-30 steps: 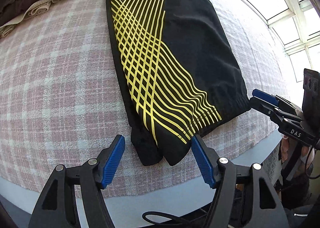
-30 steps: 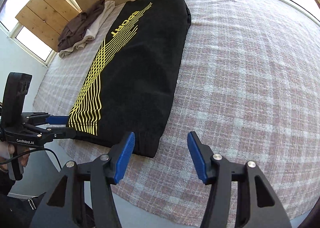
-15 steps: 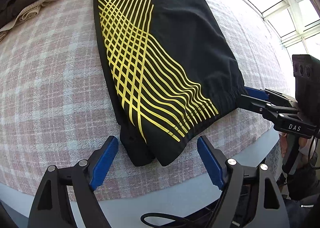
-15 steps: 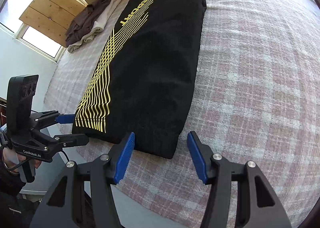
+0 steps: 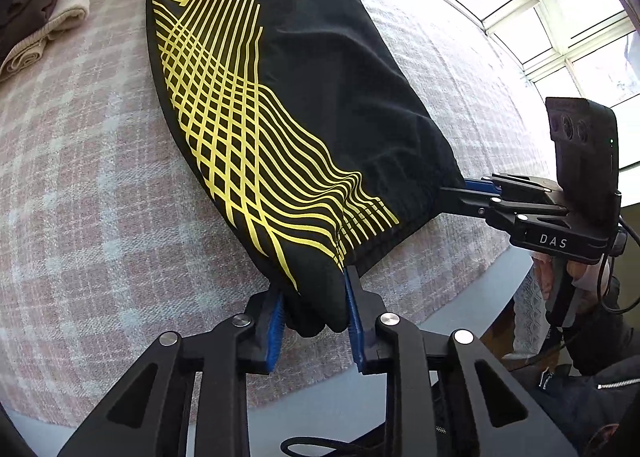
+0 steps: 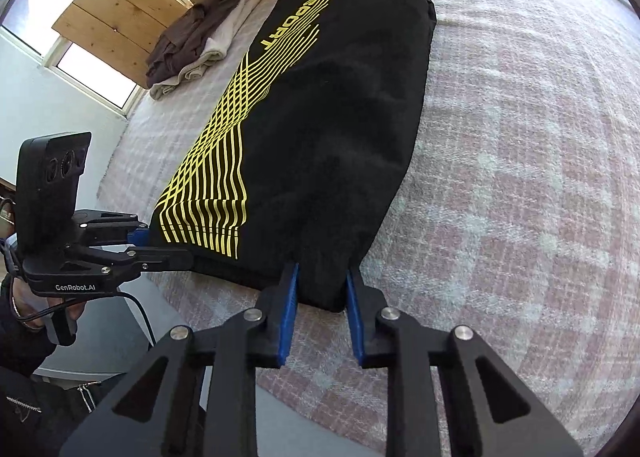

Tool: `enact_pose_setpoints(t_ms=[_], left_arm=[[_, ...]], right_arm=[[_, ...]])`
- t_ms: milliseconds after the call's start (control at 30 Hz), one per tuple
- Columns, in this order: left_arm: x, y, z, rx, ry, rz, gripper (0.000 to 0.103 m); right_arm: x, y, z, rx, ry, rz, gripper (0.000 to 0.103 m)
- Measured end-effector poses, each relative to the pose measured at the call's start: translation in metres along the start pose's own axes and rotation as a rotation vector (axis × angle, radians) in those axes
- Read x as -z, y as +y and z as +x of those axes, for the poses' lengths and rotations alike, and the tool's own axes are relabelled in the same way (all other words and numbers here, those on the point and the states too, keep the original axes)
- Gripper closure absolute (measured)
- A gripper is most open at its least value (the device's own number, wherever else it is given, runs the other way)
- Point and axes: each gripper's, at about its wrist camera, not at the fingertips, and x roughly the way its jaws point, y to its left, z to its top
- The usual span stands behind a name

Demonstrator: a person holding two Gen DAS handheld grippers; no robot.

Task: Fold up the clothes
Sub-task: 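Grasp the leg hems with both tools and fold them toward the waistband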

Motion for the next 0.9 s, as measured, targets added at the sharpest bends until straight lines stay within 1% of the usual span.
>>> enact_pose_setpoints(t_ms=[67,167,300,400,533,667,767,900], left_arm=[[-0.004,0.002,-0.002,0.038,-0.014,-0.011,0.084],[-0.01,0.016,-0.011,0.09,-0.032,-0.024,0.085],[-0.014,0.024,-0.021,0.143,-0.06,-0.05,0.085],[-0.018,0.025,-0.042,0.173,-0.11,-0.046,0.085],[-0.036,0.021,-0.072,0.203,-0.195,-0.017,0.085],[-0.068,0.026,-0.103,0.225,-0.29,0.005,0.085],[-0.1,0.033,-0.115,0.237,-0.347,0.008,0.085],[-0.16,0.052,-0.123,0.191,-0.387,0.047,0.085]], right_arm=[[0.0,-0.004,-0.001,-0.028,0.002,0.023,0.083],[-0.001,-0.011,-0.006,-0.069,-0.007,0.061,0.084],[-0.001,-0.008,-0.015,-0.091,-0.029,0.082,0.085],[-0.009,0.0,-0.031,-0.107,-0.064,0.075,0.085],[-0.031,0.006,-0.055,-0.171,-0.122,0.085,0.085],[-0.069,0.011,-0.072,-0.243,-0.188,0.101,0.085],[-0.112,0.013,-0.076,-0.28,-0.23,0.105,0.085],[-0.185,0.009,-0.068,-0.312,-0.254,0.116,0.085]])
